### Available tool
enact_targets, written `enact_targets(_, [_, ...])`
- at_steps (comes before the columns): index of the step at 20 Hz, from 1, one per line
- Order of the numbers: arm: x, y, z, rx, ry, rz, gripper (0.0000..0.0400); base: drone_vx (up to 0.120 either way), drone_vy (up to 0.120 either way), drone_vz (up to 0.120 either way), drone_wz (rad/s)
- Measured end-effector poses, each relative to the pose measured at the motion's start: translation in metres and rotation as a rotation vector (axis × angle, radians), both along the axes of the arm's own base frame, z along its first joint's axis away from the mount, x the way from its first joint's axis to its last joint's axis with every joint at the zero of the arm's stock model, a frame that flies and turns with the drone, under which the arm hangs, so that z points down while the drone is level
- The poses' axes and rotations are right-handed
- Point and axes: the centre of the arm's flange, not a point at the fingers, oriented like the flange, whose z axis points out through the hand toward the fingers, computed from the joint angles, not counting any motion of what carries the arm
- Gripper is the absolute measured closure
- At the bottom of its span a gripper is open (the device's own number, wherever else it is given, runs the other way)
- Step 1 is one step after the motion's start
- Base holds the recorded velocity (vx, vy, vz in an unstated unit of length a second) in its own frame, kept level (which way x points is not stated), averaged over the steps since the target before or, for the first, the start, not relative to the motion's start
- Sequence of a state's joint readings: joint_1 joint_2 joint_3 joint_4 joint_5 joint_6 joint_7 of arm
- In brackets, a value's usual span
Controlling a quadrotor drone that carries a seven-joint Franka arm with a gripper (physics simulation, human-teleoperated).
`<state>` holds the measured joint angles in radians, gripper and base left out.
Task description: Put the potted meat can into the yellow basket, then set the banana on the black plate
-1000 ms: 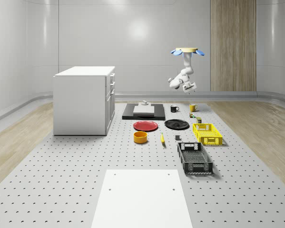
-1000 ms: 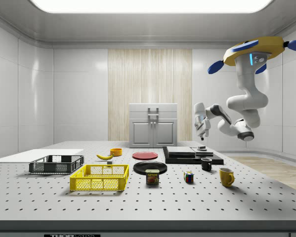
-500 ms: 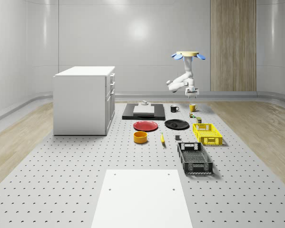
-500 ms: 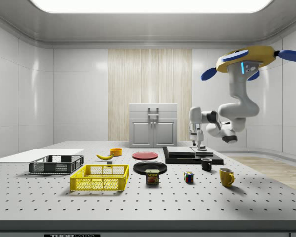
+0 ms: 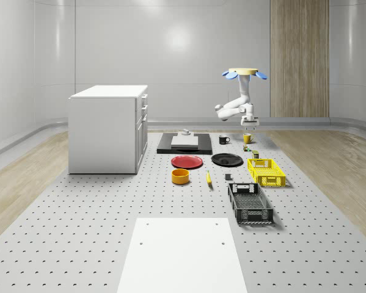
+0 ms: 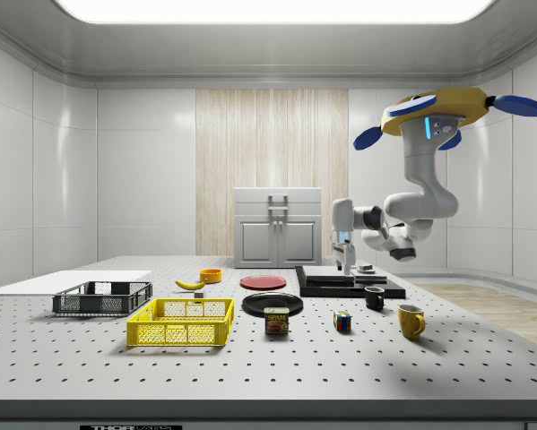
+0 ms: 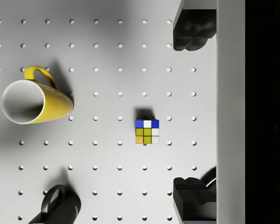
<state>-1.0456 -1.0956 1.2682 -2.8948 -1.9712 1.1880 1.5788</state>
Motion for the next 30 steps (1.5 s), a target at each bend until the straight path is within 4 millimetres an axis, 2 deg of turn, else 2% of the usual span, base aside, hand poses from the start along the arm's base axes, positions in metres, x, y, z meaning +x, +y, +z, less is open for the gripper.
enact_targets(19, [0.0000, -0.0008, -0.0001, -0.009, 0.000, 0.000, 0.0000, 0.120, 0.000, -0.120, 0.000])
enact_targets(25, [0.0000, -0.0008, -0.0001, -0.009, 0.000, 0.000, 0.0000, 0.120, 0.000, 0.000, 0.000])
enact_targets(30, [0.0000, -0.0008, -0.0001, -0.009, 0.001, 0.000, 0.0000, 0.120, 0.000, -0.096, 0.000])
